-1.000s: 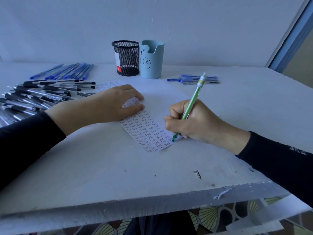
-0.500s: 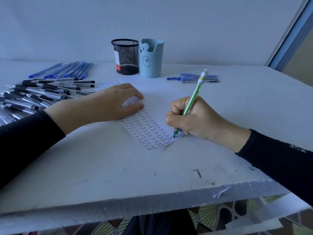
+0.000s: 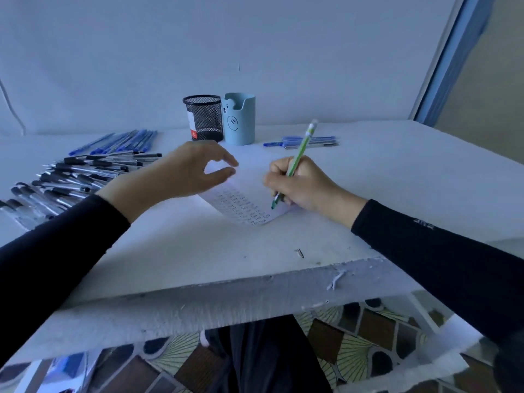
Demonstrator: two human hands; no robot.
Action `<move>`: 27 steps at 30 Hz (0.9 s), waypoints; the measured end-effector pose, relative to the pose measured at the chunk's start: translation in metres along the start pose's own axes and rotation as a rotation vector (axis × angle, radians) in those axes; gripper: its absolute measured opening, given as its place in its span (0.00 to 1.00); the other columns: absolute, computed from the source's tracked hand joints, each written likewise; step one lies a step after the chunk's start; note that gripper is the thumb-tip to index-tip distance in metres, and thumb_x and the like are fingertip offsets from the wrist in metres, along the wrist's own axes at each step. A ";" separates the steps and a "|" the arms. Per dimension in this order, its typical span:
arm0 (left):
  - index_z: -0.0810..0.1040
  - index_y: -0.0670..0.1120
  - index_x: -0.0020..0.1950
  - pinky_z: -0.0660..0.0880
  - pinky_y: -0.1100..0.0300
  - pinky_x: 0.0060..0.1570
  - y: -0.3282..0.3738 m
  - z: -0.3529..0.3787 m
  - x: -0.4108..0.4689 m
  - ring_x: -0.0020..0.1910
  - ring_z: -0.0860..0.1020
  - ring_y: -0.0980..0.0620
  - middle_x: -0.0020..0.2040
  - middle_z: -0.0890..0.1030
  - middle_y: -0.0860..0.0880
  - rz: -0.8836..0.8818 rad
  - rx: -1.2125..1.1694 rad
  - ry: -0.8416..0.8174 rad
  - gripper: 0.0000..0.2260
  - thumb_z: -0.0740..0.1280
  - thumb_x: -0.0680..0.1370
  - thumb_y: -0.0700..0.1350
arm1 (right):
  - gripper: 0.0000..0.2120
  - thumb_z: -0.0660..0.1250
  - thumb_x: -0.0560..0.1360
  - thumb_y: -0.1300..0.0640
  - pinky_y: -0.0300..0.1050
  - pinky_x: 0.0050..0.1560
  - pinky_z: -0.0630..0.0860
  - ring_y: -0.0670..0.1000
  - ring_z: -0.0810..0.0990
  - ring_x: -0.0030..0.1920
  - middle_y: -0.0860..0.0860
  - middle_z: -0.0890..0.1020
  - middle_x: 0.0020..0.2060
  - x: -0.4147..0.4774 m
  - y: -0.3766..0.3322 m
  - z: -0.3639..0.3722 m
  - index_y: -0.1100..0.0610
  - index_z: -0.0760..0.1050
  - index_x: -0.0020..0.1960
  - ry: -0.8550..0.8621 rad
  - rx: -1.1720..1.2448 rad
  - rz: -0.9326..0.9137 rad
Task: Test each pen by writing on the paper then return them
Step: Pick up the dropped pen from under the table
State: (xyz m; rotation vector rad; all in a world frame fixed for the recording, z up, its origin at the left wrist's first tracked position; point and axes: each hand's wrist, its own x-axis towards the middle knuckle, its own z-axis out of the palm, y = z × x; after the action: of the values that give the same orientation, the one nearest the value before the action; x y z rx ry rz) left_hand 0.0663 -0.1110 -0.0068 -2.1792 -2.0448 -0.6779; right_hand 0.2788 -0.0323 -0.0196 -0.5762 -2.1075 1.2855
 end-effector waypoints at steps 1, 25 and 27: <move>0.82 0.49 0.57 0.76 0.56 0.55 0.014 -0.003 -0.001 0.52 0.80 0.54 0.54 0.82 0.51 0.017 -0.036 0.063 0.10 0.68 0.78 0.47 | 0.20 0.64 0.77 0.66 0.36 0.26 0.64 0.48 0.67 0.24 0.49 0.68 0.24 -0.005 -0.005 -0.004 0.57 0.63 0.29 0.080 0.114 0.007; 0.80 0.50 0.57 0.78 0.50 0.46 0.310 0.337 -0.014 0.47 0.79 0.53 0.51 0.82 0.52 0.571 -0.433 -0.623 0.10 0.62 0.80 0.49 | 0.24 0.58 0.83 0.47 0.48 0.34 0.62 0.54 0.62 0.31 0.59 0.64 0.29 -0.350 0.228 -0.047 0.61 0.62 0.34 1.559 0.370 0.567; 0.80 0.49 0.57 0.77 0.50 0.48 0.311 0.380 -0.017 0.48 0.79 0.50 0.51 0.82 0.50 0.526 -0.407 -0.721 0.10 0.62 0.80 0.49 | 0.25 0.58 0.83 0.45 0.50 0.34 0.58 0.54 0.56 0.31 0.60 0.57 0.30 -0.361 0.262 -0.025 0.60 0.57 0.35 1.534 0.346 0.635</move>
State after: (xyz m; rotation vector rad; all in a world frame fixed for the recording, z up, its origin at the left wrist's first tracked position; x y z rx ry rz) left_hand 0.4654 -0.0277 -0.2800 -3.3978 -1.4635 -0.2684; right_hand 0.5730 -0.1302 -0.3414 -1.4843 -0.4281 0.8650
